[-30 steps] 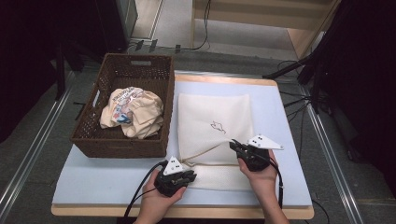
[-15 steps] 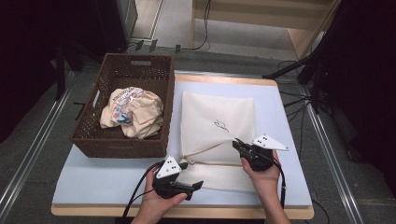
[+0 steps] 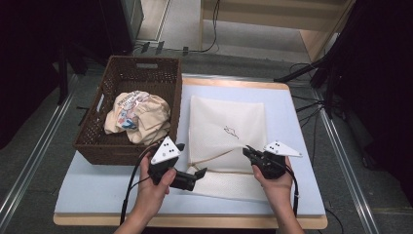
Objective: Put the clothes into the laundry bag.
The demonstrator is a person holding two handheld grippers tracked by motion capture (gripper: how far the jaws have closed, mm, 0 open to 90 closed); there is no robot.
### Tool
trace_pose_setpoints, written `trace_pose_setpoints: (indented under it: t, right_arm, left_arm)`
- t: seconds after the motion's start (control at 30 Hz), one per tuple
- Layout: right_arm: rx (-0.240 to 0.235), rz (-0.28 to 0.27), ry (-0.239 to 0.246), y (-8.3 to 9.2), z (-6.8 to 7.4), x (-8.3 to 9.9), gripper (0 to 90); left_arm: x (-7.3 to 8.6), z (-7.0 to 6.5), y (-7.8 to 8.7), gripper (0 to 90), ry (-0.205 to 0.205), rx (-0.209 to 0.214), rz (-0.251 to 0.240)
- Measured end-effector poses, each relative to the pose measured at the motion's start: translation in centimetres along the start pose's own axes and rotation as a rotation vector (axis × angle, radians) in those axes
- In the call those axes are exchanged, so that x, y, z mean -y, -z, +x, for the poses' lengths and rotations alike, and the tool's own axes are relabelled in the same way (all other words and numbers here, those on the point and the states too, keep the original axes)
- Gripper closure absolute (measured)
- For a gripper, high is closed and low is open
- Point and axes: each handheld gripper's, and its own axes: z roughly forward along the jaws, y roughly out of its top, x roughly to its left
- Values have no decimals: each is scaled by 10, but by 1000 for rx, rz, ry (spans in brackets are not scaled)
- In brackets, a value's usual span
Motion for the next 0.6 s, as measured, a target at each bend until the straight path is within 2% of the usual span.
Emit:
trace_pose_setpoints:
  t: [0.23, 0.47, 0.6]
  right_arm:
    - [-11, 3, -5, 0, -1, 0, 857]
    - [-14, 7, -6, -1, -1, 1, 854]
    - [-11, 11, -7, -1, 0, 1, 854]
  left_arm:
    - [-22, 30, 8, 0, 29, -88, -20]
    - [-37, 74, 13, 0, 93, -181, -25]
    - [-48, 92, 16, 0, 114, -213, -38]
